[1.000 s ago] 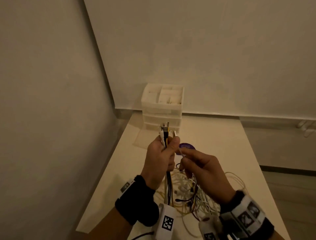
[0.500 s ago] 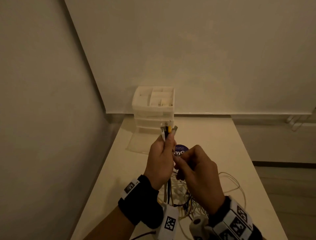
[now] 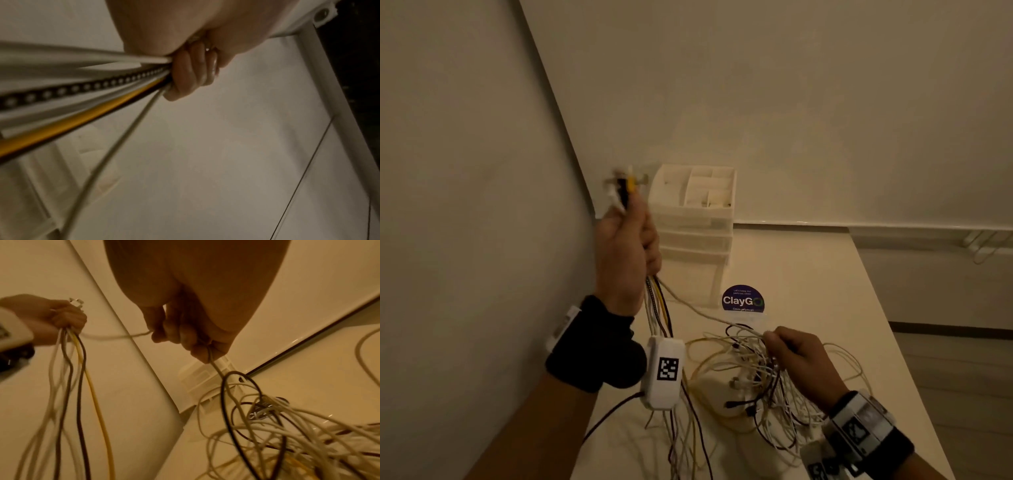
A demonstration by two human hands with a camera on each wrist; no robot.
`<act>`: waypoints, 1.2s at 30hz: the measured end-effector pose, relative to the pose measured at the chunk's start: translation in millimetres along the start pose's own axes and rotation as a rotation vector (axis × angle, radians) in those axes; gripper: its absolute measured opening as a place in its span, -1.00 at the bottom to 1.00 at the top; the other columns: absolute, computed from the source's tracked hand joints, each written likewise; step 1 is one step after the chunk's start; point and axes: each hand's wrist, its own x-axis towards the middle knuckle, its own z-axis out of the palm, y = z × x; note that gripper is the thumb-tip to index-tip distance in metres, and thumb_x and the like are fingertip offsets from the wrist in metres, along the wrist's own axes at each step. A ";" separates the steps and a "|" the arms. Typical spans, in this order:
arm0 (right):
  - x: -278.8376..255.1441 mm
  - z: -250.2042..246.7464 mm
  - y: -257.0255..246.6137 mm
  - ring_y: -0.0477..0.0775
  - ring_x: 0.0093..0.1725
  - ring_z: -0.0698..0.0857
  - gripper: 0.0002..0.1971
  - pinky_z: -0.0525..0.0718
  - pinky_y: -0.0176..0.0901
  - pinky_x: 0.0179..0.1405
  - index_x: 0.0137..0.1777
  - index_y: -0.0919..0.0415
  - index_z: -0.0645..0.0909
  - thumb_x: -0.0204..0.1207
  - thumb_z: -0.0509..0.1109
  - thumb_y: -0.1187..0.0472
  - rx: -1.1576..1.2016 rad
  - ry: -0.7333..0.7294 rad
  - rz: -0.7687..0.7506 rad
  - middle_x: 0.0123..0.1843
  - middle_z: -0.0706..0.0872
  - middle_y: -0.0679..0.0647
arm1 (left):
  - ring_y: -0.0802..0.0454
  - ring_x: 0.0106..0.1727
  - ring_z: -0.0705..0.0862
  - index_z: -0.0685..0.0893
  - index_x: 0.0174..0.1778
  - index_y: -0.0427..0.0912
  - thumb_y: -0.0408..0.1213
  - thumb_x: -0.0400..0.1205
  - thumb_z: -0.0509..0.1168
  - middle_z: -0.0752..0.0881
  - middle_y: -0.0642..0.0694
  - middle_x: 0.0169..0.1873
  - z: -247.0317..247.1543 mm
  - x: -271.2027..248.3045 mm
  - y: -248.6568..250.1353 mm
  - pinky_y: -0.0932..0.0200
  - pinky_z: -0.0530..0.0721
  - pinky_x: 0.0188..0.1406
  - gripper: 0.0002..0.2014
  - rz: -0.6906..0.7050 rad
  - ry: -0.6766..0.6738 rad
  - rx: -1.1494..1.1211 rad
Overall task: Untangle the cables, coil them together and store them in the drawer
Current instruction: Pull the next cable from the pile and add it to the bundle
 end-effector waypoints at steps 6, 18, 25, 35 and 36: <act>16.6 -9.2 -31.8 -0.08 -0.53 0.33 -0.55 0.38 -0.20 -0.43 -0.53 0.17 0.39 0.62 0.36 0.27 0.116 0.063 -0.022 -0.57 0.39 -0.02 | 0.33 -0.59 0.40 0.70 -0.32 -0.02 -0.26 0.53 0.48 0.54 0.27 -0.65 20.3 -34.9 -40.3 0.38 0.41 -0.48 -0.87 0.018 -0.286 0.531; 19.5 -21.9 -59.0 -0.05 -0.51 0.29 -0.65 0.28 -0.17 -0.44 -0.39 0.18 0.62 0.63 0.27 0.13 0.453 -0.105 -0.016 -0.52 0.39 -0.01 | -0.09 -0.20 0.73 0.78 -0.12 -0.07 0.12 0.51 0.38 0.78 -0.06 -0.29 41.0 -47.9 -81.9 -0.16 0.71 -0.11 -0.68 -0.072 -0.517 0.615; 20.6 -12.6 -44.0 0.03 -0.48 0.48 -0.66 0.52 -0.23 -0.34 -0.21 0.34 0.61 0.69 0.20 0.13 0.272 -0.137 -0.120 -0.49 0.53 0.12 | 0.36 -0.52 0.53 0.65 -0.29 0.05 -0.14 0.62 0.33 0.66 0.19 -0.48 37.8 -22.2 -56.1 0.45 0.43 -0.49 -0.84 0.075 -0.259 0.585; 25.7 -10.2 -12.3 -0.14 -0.53 0.32 -0.60 0.34 -0.20 -0.41 -0.44 0.18 0.50 0.69 0.26 0.20 0.132 -0.015 0.026 -0.57 0.36 -0.09 | 0.27 -0.48 0.51 0.66 -0.24 0.07 -0.16 0.57 0.44 0.63 0.19 -0.47 10.4 -2.4 -35.7 0.35 0.50 -0.42 -0.89 0.206 0.087 0.641; 28.1 -11.4 -15.3 -0.12 -0.53 0.33 -0.59 0.35 -0.18 -0.39 -0.46 0.18 0.49 0.68 0.28 0.20 0.101 -0.004 0.028 -0.56 0.36 -0.07 | 0.33 -0.46 0.55 0.69 -0.18 0.07 -0.19 0.55 0.46 0.65 0.23 -0.45 16.2 -7.9 -36.6 0.48 0.47 -0.42 -0.92 0.218 0.070 0.654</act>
